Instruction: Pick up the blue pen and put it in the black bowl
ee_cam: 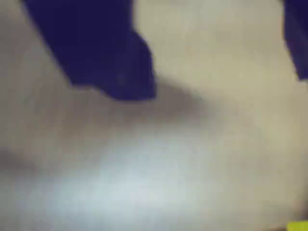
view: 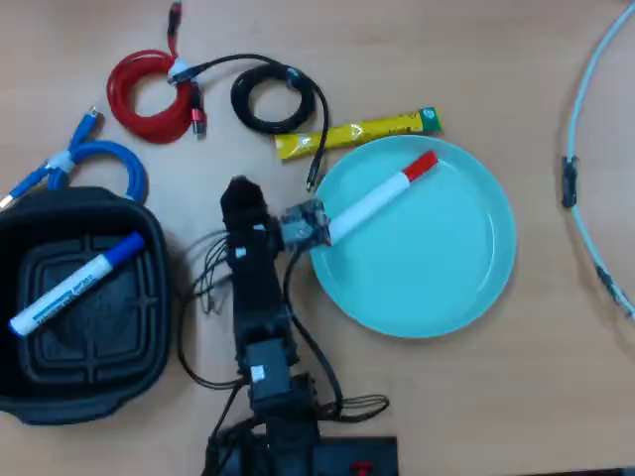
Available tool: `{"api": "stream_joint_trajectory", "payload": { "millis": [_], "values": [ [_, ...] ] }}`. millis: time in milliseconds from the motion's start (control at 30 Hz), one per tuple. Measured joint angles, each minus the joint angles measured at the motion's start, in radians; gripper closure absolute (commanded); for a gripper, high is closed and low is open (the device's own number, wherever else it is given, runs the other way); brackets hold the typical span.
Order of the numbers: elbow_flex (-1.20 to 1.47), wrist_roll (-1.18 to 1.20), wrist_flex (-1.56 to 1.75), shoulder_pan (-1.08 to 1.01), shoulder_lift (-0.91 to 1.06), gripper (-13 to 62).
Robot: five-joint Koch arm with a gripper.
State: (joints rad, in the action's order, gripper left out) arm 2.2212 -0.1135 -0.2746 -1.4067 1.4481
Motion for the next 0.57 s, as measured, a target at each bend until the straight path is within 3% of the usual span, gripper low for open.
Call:
{"api": "stream_joint_trajectory", "payload": {
  "millis": [133,567],
  "values": [
    [0.052,0.0,0.144,-0.023,0.0,18.5],
    [0.052,0.002,0.147,-0.025,0.0,18.5]
  ]
}}
